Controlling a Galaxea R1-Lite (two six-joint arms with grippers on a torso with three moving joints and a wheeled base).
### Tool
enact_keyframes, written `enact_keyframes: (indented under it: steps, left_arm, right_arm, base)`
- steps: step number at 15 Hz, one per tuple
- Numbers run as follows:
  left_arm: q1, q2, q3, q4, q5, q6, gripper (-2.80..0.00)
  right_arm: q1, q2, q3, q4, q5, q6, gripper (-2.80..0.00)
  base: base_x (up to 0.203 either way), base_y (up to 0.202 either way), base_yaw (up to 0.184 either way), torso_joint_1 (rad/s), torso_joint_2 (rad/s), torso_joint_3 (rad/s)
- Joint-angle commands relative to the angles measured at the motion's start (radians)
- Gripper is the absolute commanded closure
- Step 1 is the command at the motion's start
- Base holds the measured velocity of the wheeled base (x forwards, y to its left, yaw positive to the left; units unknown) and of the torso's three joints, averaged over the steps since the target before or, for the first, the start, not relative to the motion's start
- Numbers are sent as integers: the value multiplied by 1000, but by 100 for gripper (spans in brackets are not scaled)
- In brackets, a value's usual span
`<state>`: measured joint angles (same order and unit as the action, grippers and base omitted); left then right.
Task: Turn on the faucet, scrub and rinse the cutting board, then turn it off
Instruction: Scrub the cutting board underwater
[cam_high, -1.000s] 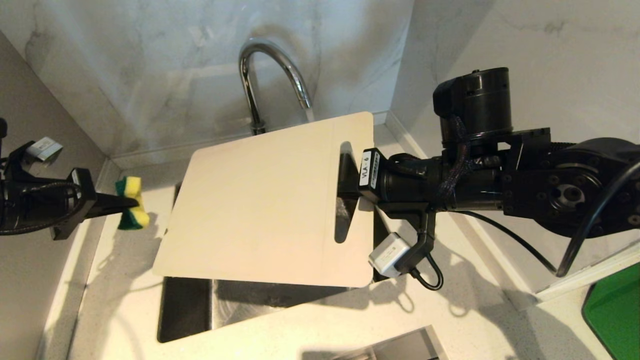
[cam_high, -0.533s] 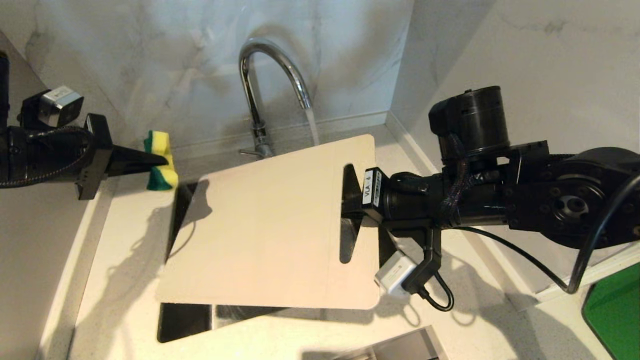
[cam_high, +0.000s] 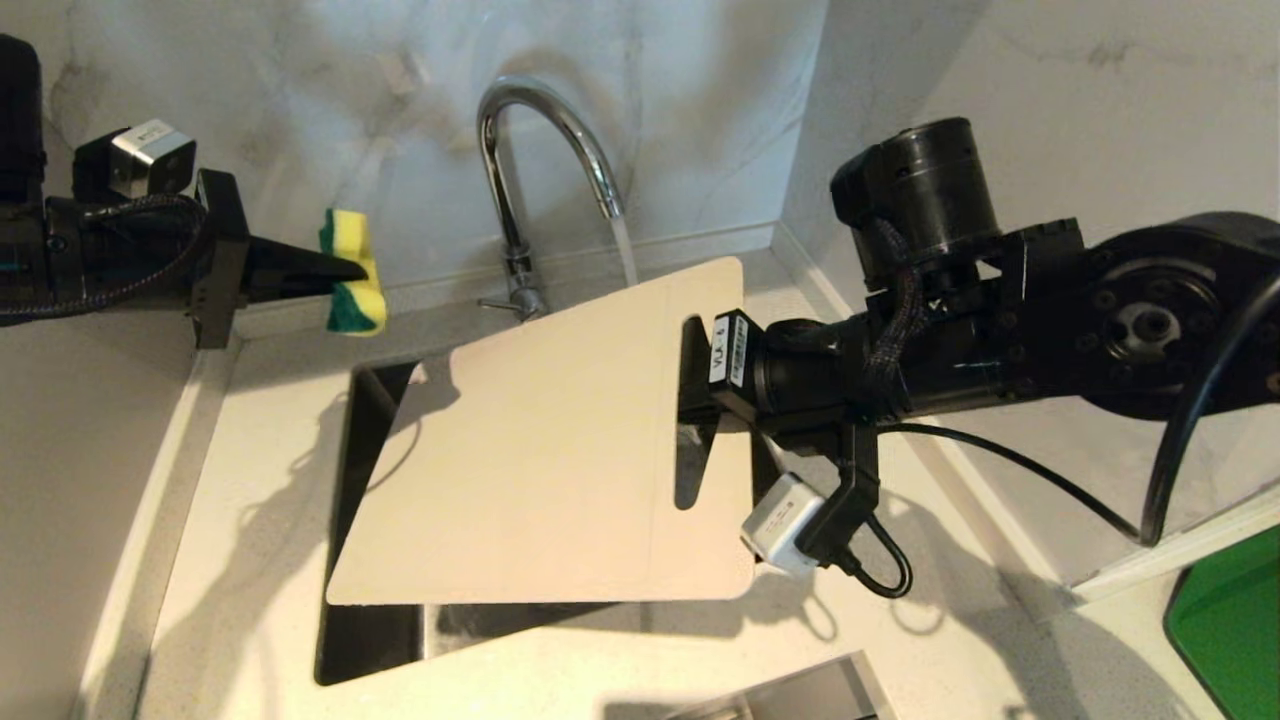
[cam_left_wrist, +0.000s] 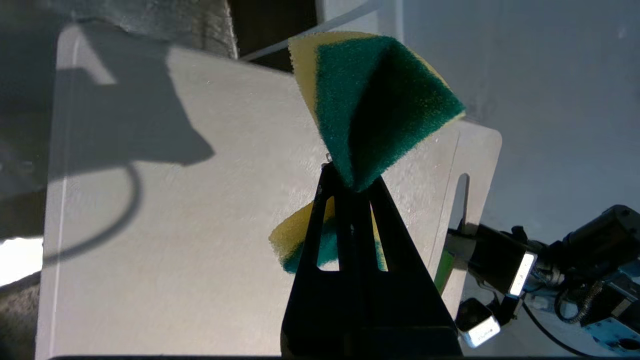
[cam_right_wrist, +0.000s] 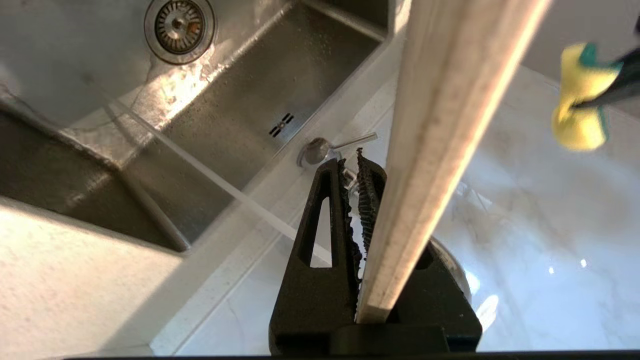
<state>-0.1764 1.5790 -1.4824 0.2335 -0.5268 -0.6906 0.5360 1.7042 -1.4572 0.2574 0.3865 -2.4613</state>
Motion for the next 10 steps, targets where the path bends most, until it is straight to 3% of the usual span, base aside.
enact_keyframes:
  steps: [1,5,10]
  left_arm:
    - [-4,56,-30,6,-5,-1,0]
    - [-25,85,-17,19,-36,-1,0]
    - [-38,103,-7,21,-36,-1,0]
  right_arm:
    - [13,48,-130,100,-14,-31,0]
    - [35,156,-357,308,-63,-102,0]
    - [39,250,-399,352,-68,-124,0]
  base:
    - [0,0,0,0,0,0]
    - [0,0,0,0,0,0]
    - [0,0,0,0,0,0]
